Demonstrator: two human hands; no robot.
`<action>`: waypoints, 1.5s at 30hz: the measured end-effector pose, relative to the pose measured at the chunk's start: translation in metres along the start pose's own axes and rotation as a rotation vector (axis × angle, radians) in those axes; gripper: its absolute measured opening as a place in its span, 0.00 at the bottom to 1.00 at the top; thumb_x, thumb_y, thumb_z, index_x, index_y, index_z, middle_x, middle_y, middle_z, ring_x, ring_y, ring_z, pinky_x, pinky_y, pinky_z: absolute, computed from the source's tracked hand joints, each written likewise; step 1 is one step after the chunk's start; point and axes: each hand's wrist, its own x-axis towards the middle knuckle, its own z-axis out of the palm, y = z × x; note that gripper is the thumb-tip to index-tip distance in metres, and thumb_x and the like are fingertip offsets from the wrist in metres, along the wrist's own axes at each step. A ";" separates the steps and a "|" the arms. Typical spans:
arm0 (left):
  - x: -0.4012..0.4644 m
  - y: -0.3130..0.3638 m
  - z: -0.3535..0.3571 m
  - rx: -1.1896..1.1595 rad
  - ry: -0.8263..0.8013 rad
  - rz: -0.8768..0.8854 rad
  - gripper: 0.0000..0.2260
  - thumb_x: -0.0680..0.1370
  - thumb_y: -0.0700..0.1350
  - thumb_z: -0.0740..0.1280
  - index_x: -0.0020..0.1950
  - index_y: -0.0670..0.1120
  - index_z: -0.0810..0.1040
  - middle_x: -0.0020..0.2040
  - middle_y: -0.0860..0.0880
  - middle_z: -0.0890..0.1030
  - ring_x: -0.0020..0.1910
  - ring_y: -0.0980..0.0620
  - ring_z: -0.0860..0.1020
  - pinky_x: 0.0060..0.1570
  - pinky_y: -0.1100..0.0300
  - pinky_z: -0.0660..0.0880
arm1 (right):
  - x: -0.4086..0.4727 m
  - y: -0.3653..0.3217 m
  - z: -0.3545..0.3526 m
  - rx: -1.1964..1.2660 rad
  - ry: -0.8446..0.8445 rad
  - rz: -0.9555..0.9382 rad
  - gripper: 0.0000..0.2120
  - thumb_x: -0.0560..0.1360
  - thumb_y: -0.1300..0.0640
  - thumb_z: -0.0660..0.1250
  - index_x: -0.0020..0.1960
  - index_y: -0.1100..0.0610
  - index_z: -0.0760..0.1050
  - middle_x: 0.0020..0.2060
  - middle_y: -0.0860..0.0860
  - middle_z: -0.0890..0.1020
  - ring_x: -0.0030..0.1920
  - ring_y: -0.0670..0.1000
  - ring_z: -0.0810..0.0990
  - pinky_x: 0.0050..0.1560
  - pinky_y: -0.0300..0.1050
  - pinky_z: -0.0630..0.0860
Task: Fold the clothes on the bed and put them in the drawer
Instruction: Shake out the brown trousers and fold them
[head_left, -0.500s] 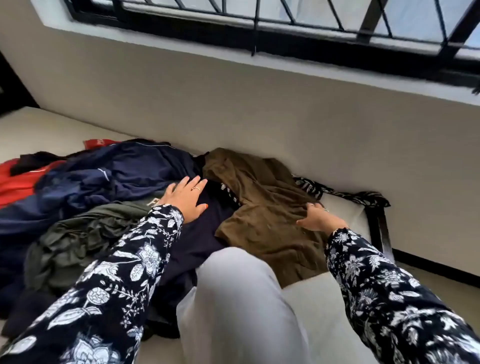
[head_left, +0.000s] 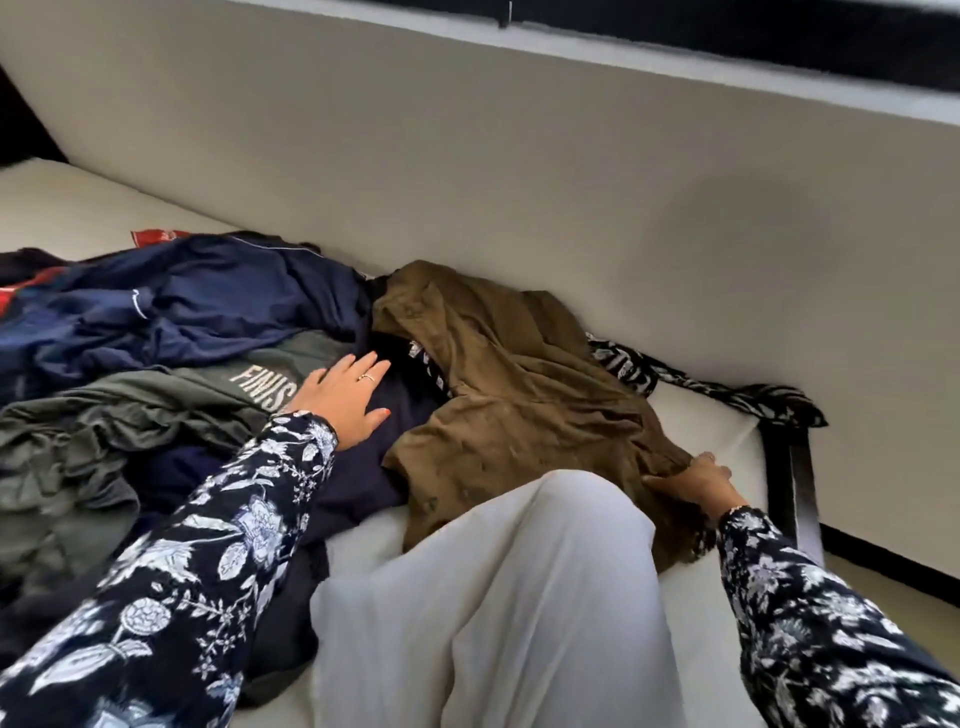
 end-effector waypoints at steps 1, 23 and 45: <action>-0.003 0.002 0.006 0.011 -0.016 -0.021 0.30 0.81 0.56 0.56 0.79 0.51 0.47 0.79 0.53 0.48 0.78 0.51 0.49 0.74 0.52 0.52 | 0.005 -0.003 0.002 0.049 -0.011 -0.025 0.47 0.62 0.45 0.79 0.72 0.64 0.62 0.66 0.62 0.71 0.64 0.63 0.73 0.63 0.53 0.73; -0.022 0.023 -0.157 -0.493 0.201 0.162 0.35 0.76 0.50 0.70 0.78 0.47 0.56 0.72 0.46 0.69 0.68 0.48 0.71 0.62 0.66 0.63 | -0.225 -0.244 -0.157 -1.076 0.153 -1.401 0.20 0.74 0.50 0.71 0.64 0.51 0.72 0.53 0.50 0.79 0.52 0.53 0.76 0.52 0.45 0.73; -0.135 -0.014 -0.283 -0.330 0.612 0.417 0.33 0.69 0.50 0.77 0.71 0.48 0.67 0.56 0.48 0.81 0.51 0.54 0.78 0.52 0.65 0.71 | -0.323 -0.282 -0.278 -0.638 0.536 -1.596 0.13 0.67 0.52 0.77 0.37 0.53 0.73 0.31 0.46 0.75 0.34 0.48 0.74 0.33 0.41 0.65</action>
